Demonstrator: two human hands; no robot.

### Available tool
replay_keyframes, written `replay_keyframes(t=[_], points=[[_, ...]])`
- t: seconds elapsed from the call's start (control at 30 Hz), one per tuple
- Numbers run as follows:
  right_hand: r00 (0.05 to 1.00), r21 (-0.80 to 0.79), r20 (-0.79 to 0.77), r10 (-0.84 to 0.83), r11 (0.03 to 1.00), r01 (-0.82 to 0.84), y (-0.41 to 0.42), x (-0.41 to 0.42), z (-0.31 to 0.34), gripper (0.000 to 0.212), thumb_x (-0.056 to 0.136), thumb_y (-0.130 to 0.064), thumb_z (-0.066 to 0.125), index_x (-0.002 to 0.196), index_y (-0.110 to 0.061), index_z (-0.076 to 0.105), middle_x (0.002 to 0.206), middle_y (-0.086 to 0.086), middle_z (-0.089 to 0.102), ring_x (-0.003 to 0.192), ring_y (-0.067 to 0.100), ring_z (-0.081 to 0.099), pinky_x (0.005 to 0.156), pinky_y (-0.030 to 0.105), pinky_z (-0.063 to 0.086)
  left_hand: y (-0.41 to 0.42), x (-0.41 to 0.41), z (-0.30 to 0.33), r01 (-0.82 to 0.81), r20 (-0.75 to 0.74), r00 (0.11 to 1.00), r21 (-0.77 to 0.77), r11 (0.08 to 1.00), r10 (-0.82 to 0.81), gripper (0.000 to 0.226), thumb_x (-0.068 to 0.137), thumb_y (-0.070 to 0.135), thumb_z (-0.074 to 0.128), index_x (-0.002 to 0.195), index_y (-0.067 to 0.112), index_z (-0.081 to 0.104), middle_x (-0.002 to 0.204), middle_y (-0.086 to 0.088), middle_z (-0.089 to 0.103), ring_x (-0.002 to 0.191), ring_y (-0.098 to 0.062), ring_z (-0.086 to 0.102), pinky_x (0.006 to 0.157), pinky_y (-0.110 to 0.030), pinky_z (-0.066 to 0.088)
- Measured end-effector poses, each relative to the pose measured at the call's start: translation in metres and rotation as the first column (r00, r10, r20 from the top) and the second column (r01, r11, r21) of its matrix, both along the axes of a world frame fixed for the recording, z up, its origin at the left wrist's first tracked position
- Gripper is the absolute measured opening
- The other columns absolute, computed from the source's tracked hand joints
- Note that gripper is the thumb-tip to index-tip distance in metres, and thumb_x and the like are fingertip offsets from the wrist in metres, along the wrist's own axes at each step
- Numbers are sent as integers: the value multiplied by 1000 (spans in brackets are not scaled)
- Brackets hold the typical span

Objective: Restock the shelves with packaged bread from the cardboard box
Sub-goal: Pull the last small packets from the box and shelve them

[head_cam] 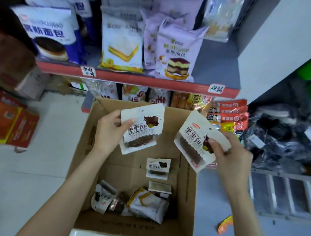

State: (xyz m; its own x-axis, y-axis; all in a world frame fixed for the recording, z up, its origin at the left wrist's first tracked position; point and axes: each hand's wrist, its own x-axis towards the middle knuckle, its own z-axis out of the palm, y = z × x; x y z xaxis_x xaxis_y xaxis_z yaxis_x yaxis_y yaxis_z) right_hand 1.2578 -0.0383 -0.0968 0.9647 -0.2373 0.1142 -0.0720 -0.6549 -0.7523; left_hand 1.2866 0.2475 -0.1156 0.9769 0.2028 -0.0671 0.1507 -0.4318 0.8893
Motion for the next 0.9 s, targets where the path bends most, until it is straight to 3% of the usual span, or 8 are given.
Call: replay_keyframes(t=[0.07, 0.2, 0.27, 0.33, 0.53, 0.6, 0.73, 0.9], points=[[999, -28, 40, 11, 1000, -10, -15, 9, 23, 12, 86, -17, 66, 98, -14, 64, 70, -5, 61, 57, 9, 56, 53, 17, 42, -13, 6, 19, -7, 28, 1000, 0, 1000, 7, 17, 86, 23, 67, 103, 22, 66, 97, 6, 72, 82, 5, 66, 72, -27, 57], [985, -42, 172, -12, 999, 19, -53, 37, 67, 10, 85, -18, 67, 94, -13, 65, 64, -2, 62, 54, 15, 55, 56, 22, 37, -47, 25, 69, 26, 164, 986, -43, 999, -19, 19, 88, 21, 63, 106, 28, 63, 95, 23, 66, 86, 13, 62, 71, -7, 48], [971, -46, 239, -16, 999, 28, -72, 58, 86, 8, 85, -16, 68, 90, -11, 66, 55, -8, 55, 47, 4, 52, 54, 12, 38, -68, 40, 92, 62, 207, 977, -70, 996, -47, 18, 89, 22, 63, 106, 29, 64, 97, 23, 66, 88, 11, 63, 73, -7, 46], [957, -20, 289, -30, 999, 38, -90, 77, 101, 6, 86, -16, 67, 89, -11, 66, 54, -14, 51, 48, 4, 55, 50, 8, 37, -92, 61, 109, 104, 247, 966, -84, 991, -80, 17, 89, 21, 63, 106, 24, 66, 96, 21, 67, 88, 7, 64, 73, -9, 47], [941, -83, 333, -63, 992, 95, -137, 127, 110, 14, 93, -25, 57, 98, -15, 65, 57, 4, 57, 52, 30, 59, 57, 35, 46, -181, 140, 132, 158, 340, 931, -40, 987, -135, 24, 91, 24, 61, 114, 19, 62, 98, 14, 66, 91, -3, 64, 78, -20, 52], [939, -113, 335, -72, 987, 116, -148, 144, 108, 18, 95, -26, 53, 102, -14, 64, 57, 8, 58, 53, 32, 59, 57, 37, 46, -200, 172, 132, 142, 337, 930, 36, 989, -146, 25, 91, 25, 60, 115, 18, 60, 97, 9, 68, 87, -10, 64, 74, -28, 52], [937, -141, 335, -100, 978, 155, -165, 180, 104, 20, 96, -23, 51, 104, -9, 64, 55, 7, 52, 51, 29, 48, 52, 33, 32, -219, 239, 128, 91, 292, 941, 274, 958, -173, 19, 92, 18, 57, 110, 15, 59, 90, -9, 69, 70, -20, 56, 62, -30, 43], [936, -83, 348, -57, 992, 91, -166, 210, 92, 15, 95, -27, 53, 101, -18, 63, 69, 9, 66, 61, 32, 63, 61, 42, 50, -216, 301, 116, 67, 77, 984, 680, 730, -162, 27, 100, 23, 37, 121, 17, 53, 115, -13, 64, 102, -30, 59, 73, -34, 42]])
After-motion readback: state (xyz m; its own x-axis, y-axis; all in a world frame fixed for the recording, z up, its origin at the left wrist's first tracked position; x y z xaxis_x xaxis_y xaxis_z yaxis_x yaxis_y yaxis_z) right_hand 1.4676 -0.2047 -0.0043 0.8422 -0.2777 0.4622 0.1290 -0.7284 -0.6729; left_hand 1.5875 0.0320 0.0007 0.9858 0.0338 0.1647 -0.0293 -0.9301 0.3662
